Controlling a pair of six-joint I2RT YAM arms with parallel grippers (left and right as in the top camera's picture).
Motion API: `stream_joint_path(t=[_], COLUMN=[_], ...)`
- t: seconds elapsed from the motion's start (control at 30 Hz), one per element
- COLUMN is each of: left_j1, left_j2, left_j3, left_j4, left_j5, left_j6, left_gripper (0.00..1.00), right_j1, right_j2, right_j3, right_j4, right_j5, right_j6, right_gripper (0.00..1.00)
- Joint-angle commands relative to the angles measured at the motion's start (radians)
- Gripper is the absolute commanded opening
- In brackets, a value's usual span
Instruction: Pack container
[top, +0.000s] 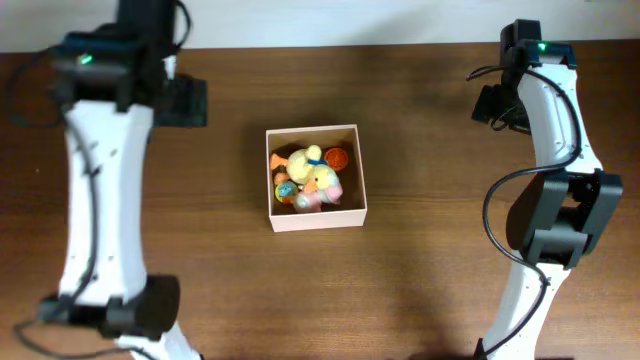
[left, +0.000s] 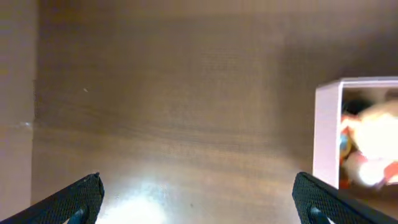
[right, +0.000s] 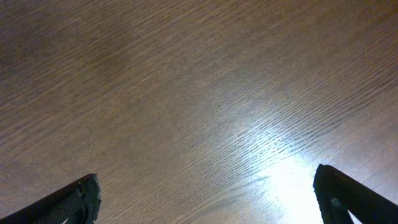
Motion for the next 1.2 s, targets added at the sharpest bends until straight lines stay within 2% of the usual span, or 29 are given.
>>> stream_joint_path(t=[0.0, 0.17, 0.27, 0.8, 1.17], left_j1=[0.032, 0.076, 0.105, 0.202, 0.202], left_j2=[-0.135, -0.269, -0.362, -0.948, -1.411], left_j3=[0.011, -0.073, -0.202, -1.259, -1.876], left_j4=[0.065, 0.259, 0.39, 1.058, 1.301], left_j5=[0.002, 0.001, 0.002, 0.088, 0.159], left_j6=[-0.021, -0.02, -0.02, -0.02, -0.02], left_gripper=[0.99, 0.99, 0.99, 0.99, 0.99], right_j1=[-0.001, -0.001, -0.001, -0.001, -0.001], right_j2=[0.002, 0.002, 0.002, 0.002, 0.002], right_j3=[0.001, 0.001, 0.001, 0.001, 0.001], right_j4=[0.001, 0.001, 0.001, 0.001, 0.001], right_j5=[0.002, 0.002, 0.002, 0.002, 0.002], right_j6=[0.016, 0.016, 0.016, 0.016, 0.016], right_gripper=[0.99, 0.99, 0.99, 0.99, 0.99])
